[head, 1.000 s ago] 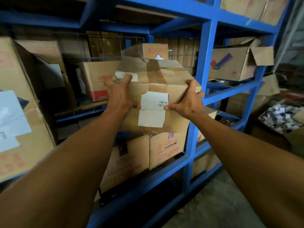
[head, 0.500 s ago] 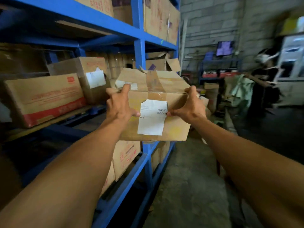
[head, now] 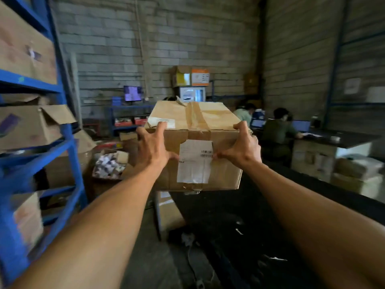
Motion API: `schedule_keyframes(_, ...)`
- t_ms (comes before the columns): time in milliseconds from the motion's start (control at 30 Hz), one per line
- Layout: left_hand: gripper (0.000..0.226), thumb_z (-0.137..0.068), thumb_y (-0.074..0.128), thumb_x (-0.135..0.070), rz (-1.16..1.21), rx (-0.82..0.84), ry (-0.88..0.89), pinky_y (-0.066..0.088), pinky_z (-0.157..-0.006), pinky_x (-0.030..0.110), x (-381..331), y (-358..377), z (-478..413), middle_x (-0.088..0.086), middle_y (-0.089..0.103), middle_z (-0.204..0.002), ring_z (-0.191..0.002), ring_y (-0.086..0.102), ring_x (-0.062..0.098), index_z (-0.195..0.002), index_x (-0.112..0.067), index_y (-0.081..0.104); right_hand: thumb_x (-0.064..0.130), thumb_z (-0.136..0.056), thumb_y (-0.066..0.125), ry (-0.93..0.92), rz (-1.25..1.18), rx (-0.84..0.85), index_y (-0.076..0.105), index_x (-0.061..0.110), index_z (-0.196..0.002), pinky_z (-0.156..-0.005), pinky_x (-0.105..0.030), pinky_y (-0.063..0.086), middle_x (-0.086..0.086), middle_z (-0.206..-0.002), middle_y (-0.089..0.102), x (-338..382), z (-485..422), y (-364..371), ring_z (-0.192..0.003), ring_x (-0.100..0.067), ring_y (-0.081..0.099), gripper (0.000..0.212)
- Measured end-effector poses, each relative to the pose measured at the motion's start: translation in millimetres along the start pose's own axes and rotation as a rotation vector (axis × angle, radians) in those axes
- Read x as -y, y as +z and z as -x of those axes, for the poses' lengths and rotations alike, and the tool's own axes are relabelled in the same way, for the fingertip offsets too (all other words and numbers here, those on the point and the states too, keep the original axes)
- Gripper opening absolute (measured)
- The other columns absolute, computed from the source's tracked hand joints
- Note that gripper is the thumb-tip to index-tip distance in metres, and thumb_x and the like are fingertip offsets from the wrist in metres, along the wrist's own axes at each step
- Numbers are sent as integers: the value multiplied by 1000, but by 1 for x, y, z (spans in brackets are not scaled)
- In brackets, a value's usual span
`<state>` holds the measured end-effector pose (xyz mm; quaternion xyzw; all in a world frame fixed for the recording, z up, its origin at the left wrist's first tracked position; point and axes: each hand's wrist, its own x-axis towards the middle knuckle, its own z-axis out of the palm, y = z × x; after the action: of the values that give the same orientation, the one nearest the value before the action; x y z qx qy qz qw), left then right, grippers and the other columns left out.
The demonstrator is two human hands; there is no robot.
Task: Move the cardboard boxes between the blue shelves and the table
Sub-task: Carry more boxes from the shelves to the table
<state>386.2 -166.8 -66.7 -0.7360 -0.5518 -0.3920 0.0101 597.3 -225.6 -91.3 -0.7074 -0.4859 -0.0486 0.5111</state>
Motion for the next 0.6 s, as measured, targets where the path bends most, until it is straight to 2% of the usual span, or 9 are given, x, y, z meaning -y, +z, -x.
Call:
schedule_keyframes(100,101,-57,91,-35,104,58,146,48,-87,50,-52,36,4,25,22,-141,-118,43,45,-140,-33,33,46,-51,91,86,106,-104,33,35,-123,-85,-49,48,-14,-124,50,-38,5,-57,-113,-37,49,94)
schedule_keyframes(233,93,-62,89,-37,256,176,304,49,-82,51,-118,61,26,20,28,-129,-109,49,45,-137,-33,33,49,-45,91,223,218,-246,33,36,-121,-79,-41,43,-13,-119,52,-71,31,-134,-108,-38,52,97)
schedule_keyframes(300,91,-66,87,-38,320,223,399,50,-83,52,-145,66,45,20,27,-130,-111,47,46,-137,-34,32,50,-43,92,277,283,-330,33,38,-120,-79,-41,43,-12,-120,53,-77,55,-169,-107,-36,53,98)
schedule_keyframes(400,84,-74,81,-32,430,314,520,47,-88,51,-179,61,79,22,24,-135,-116,44,47,-141,-33,30,47,-50,92,363,392,-462,34,36,-124,-82,-44,47,-12,-123,52,-77,104,-215,-109,-34,52,95)
schedule_keyframes(500,86,-73,83,-28,526,393,642,45,-90,49,-205,46,123,22,26,-134,-114,46,48,-142,-31,32,48,-53,90,441,499,-598,30,39,-118,-83,-44,52,-12,-121,54,-74,159,-255,-107,-33,54,89)
schedule_keyframes(567,86,-70,85,-25,612,458,689,47,-85,50,-214,35,156,21,27,-131,-108,50,48,-139,-33,35,46,-55,89,493,566,-660,30,38,-115,-72,-34,51,-9,-117,55,-68,202,-277,-100,-28,55,84)
schedule_keyframes(600,86,-69,86,-26,638,478,718,48,-85,50,-216,30,173,21,27,-130,-107,50,48,-139,-33,35,43,-56,89,531,575,-685,32,35,-116,-64,-25,45,-8,-115,54,-63,225,-287,-95,-23,53,82)
